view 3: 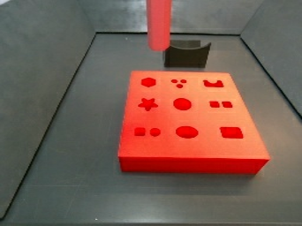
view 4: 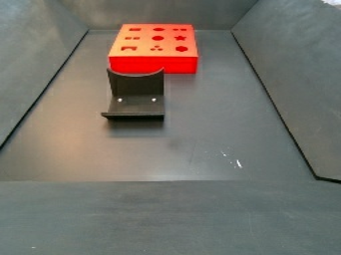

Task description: Insert the hexagon object.

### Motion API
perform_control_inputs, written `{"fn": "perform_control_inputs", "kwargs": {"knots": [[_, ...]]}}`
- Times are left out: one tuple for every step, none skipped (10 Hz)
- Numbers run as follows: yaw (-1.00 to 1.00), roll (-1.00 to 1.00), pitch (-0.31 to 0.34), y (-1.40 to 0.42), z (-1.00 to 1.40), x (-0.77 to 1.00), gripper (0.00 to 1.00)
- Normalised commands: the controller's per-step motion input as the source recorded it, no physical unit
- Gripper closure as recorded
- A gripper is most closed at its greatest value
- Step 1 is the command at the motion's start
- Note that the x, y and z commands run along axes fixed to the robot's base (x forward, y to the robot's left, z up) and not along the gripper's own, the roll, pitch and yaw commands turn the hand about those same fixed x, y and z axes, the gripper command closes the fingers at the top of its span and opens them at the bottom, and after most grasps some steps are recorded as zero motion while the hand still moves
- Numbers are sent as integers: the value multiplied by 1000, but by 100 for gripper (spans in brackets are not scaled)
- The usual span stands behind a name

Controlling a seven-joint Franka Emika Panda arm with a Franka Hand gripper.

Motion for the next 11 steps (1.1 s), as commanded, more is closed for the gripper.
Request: {"fn": "perform_control_inputs", "kwargs": {"knots": [[-206,0,0,263,-57,0,100],[-423,0,0,403,-51,0,100],[-557,0,0,429,-31,-26,100],[-651,0,0,349,-49,0,100],[-671,0,0,334,-63,0,100],[-671,0,0,340,-71,0,100],[-694,0,0,320,-86,0,100],[-711,0,0,303,-126,0,100],[-729,4,0,286,-229,0,100],[-714,13,0,200,-311,0,100],[-640,27,0,86,-269,3,100]]}}
